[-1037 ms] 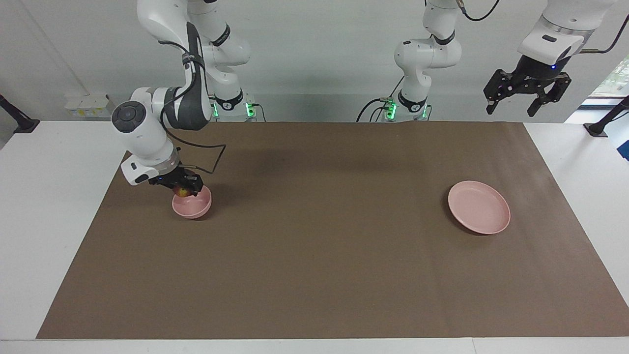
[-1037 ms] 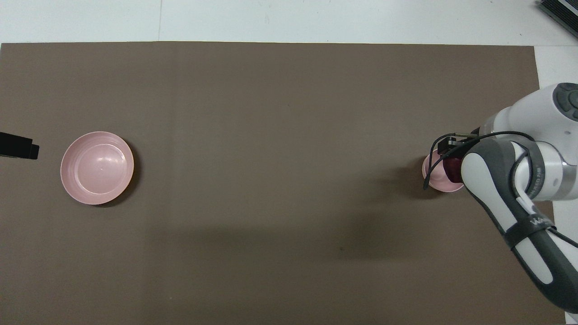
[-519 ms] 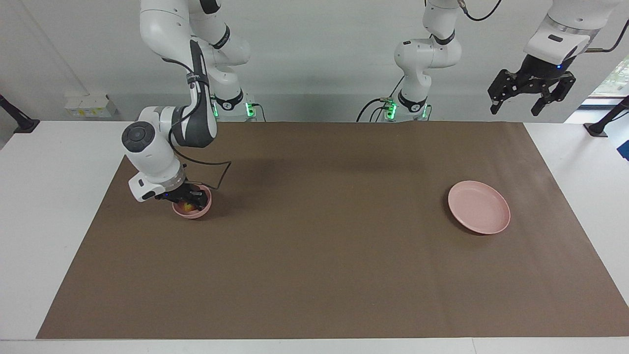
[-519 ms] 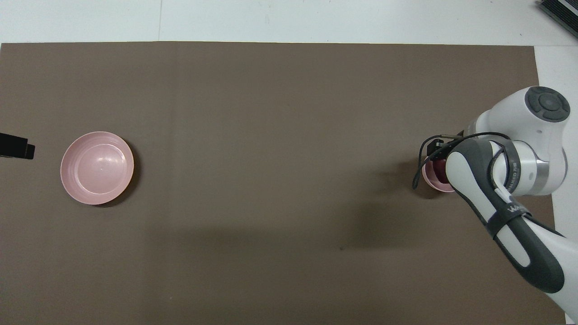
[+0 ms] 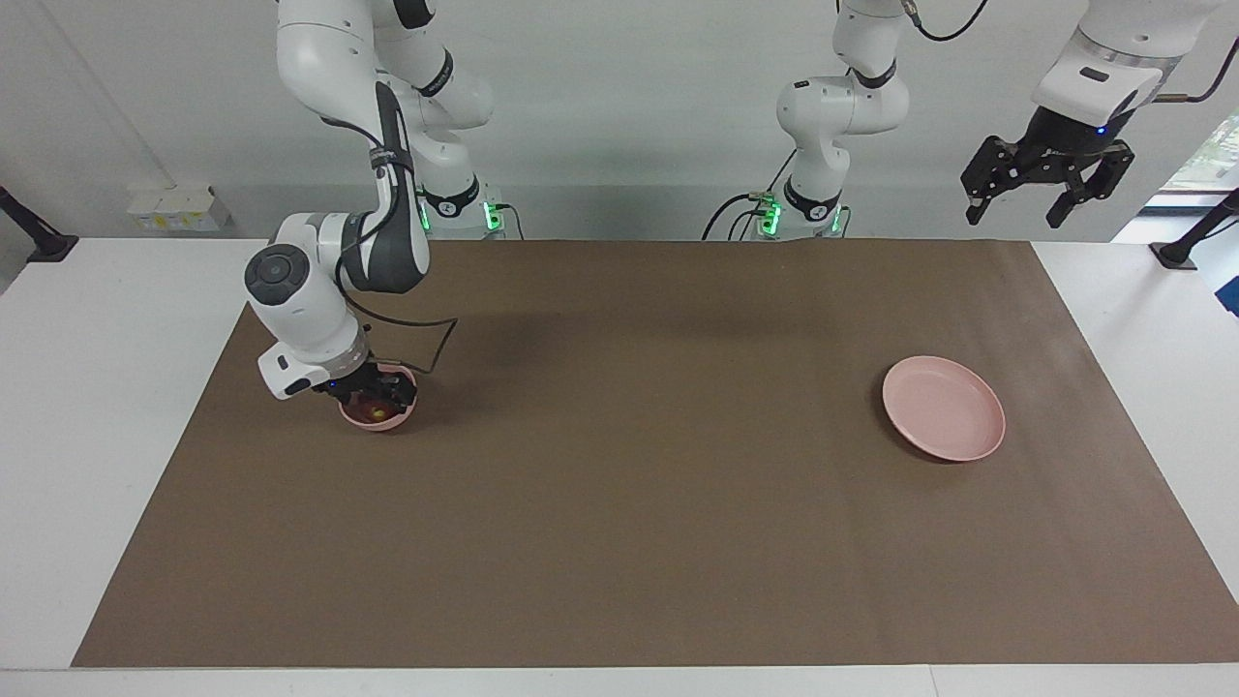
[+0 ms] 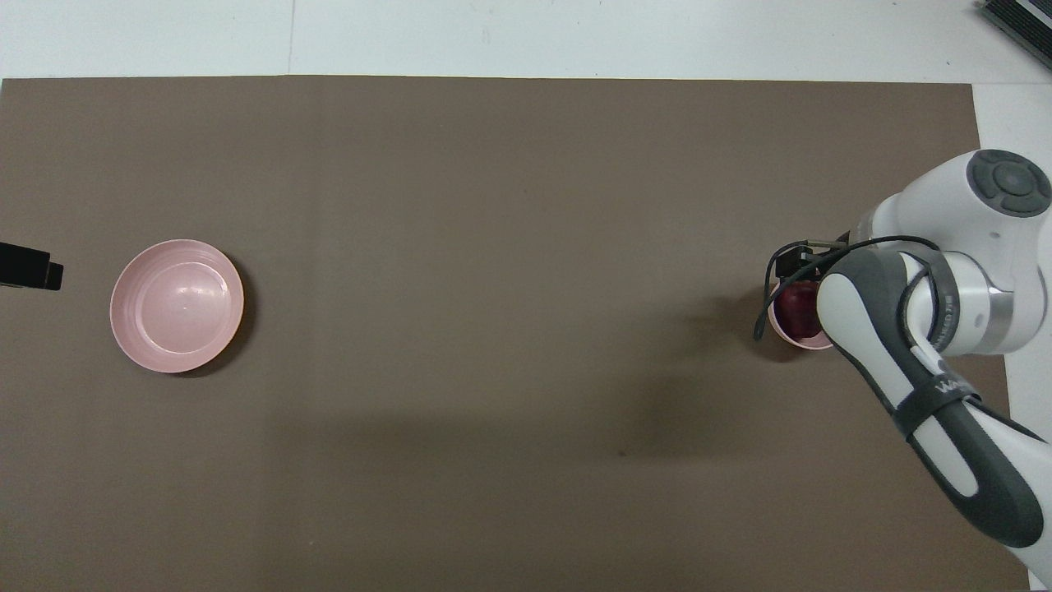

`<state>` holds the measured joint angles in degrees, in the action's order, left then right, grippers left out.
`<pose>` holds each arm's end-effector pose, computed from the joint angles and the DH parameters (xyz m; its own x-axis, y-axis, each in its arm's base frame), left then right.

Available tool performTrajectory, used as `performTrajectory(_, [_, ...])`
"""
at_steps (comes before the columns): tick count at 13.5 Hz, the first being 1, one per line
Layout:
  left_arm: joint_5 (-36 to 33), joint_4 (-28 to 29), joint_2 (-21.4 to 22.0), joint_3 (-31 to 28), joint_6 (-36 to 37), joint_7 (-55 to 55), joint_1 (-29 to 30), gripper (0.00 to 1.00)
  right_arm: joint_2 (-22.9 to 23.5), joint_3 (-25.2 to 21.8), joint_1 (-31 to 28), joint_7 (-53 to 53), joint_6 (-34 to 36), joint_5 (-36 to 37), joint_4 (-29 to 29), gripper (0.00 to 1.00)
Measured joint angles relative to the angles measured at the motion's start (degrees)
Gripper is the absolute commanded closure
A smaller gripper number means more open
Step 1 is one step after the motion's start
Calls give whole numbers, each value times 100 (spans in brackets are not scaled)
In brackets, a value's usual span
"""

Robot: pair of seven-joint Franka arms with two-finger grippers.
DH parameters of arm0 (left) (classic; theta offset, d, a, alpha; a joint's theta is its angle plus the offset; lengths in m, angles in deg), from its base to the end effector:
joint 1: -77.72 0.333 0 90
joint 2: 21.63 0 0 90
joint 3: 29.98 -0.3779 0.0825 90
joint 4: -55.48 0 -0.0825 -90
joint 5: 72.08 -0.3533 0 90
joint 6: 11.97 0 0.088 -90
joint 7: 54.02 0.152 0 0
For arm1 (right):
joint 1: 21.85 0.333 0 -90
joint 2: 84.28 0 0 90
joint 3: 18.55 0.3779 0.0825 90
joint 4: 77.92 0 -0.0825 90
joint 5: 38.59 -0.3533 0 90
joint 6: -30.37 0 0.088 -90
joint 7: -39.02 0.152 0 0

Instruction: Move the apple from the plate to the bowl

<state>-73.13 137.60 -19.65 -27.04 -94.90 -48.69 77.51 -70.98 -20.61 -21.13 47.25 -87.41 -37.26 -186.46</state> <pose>0.4980 -0.0251 0.7078 0.9883 -0.1452 0.0466 -0.1442 -0.9893 -0.0243 0.5877 -0.0147 0.4078 0.9857 -0.1551 -0.0661 -0.1528 -0.9875 0.0378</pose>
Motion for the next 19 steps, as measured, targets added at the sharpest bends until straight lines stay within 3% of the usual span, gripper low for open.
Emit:
performTrajectory(6, [0,0,2,0,0,0,0,0,-1380,1,117,0,1946,20,822,0])
performTrajectory(9, [0,0,2,0,0,0,0,0,-1775,14,120,0,2956,17,1390,0])
performTrajectory(19, [0,2,4,0,0,0,0,0,-2047,426,137,643,3081,-21,1278,0])
